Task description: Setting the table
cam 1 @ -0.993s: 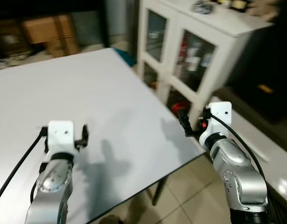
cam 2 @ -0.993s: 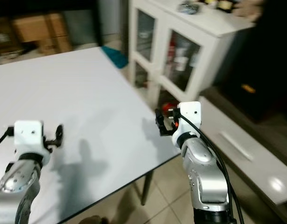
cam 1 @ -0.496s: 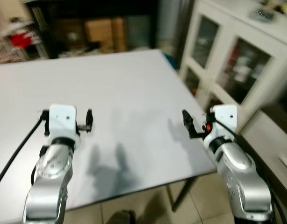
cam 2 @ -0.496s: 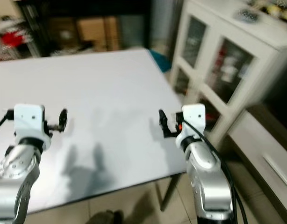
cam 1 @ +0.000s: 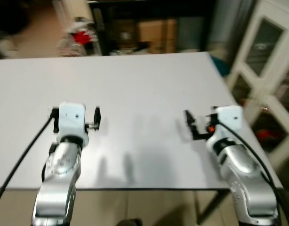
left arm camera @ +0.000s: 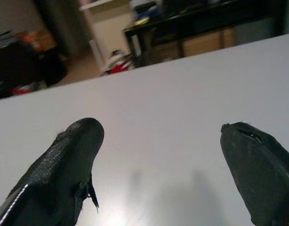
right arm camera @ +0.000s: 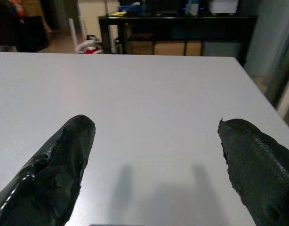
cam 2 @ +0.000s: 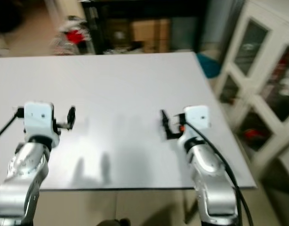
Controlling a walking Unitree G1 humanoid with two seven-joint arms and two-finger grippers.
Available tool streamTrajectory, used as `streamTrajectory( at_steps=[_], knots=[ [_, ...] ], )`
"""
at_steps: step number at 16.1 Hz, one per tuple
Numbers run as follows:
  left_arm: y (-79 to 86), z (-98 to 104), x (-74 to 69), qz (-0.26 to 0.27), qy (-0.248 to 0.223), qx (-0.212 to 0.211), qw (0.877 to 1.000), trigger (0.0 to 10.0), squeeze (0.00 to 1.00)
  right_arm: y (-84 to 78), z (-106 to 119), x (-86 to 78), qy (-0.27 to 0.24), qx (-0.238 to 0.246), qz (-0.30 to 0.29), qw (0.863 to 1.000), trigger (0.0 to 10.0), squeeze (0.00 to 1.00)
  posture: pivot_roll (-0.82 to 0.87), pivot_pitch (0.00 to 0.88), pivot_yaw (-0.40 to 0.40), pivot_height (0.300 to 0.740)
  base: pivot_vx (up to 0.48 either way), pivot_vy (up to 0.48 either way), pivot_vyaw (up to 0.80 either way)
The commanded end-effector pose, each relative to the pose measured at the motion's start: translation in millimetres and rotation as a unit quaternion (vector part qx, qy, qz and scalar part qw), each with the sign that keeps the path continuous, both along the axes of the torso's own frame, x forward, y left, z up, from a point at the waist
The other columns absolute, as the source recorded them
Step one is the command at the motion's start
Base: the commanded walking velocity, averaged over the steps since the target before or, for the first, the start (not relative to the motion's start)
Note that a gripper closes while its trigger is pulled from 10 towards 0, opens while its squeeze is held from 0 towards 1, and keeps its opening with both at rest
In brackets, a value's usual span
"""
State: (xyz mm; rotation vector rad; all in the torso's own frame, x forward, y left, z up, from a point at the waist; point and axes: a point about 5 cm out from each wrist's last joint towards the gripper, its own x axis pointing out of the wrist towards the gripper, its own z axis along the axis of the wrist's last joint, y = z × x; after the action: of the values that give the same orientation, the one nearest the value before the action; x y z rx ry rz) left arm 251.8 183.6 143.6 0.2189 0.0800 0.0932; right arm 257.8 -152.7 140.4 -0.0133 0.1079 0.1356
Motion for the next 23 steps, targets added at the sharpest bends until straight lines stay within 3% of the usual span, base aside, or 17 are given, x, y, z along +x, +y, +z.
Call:
streamTrajectory(
  at_steps=[1,5,10,11,13,14,15,23],
  knots=[
    [5.6,-1,-1.6,0.013,0.003,0.001,1.000,10.0,0.00,5.7,2,0.7,-0.001,0.005,0.007,1.000,10.0,1.00,0.04,0.000,0.041,0.740,0.000,0.000,0.80],
    [6.7,1,-1.5,0.016,0.002,-0.001,1.000,10.0,0.00,5.3,0,2.1,0.003,0.004,0.005,1.000,10.0,1.00,0.04,0.000,0.032,0.740,0.000,0.080,0.78],
    [7.3,-1,-1.2,0.008,0.006,-0.001,1.000,10.0,0.00,-2.8,-1,-3.1,0.006,-0.012,-0.011,1.000,10.0,1.00,0.03,0.000,0.038,0.740,0.000,0.349,0.00],
    [7.8,-3,-2.3,0.009,0.009,-0.002,1.000,10.0,0.00,-5.2,-2,-5.3,0.010,-0.012,-0.012,1.000,10.0,0.95,0.03,0.000,0.039,0.740,0.000,0.360,0.00],
    [7.1,-9,-7.4,0.010,0.020,-0.003,1.000,10.0,0.00,-12.6,-9,-12.5,0.029,0.002,-0.022,0.999,10.0,0.53,0.03,0.000,0.042,0.740,0.000,0.382,0.00],
    [5.2,-10,-8.9,0.008,0.022,-0.004,1.000,10.0,0.00,-14.6,-9,-14.6,0.030,0.017,-0.026,0.999,10.0,0.21,0.03,0.000,0.042,0.740,0.000,0.386,0.00],
    [4.5,-11,-9.9,0.005,0.024,-0.004,1.000,10.0,0.00,-14.2,-9,-15.1,0.029,0.019,-0.026,0.999,10.0,0.00,0.03,0.000,0.045,0.740,0.000,0.386,0.00],
    [2.1,-13,-15.6,0.007,0.026,-0.006,1.000,10.0,0.00,-4.3,-5,-8.0,0.017,0.002,-0.018,1.000,10.0,0.00,0.04,0.000,0.018,0.740,0.000,0.388,0.00]
  ],
)
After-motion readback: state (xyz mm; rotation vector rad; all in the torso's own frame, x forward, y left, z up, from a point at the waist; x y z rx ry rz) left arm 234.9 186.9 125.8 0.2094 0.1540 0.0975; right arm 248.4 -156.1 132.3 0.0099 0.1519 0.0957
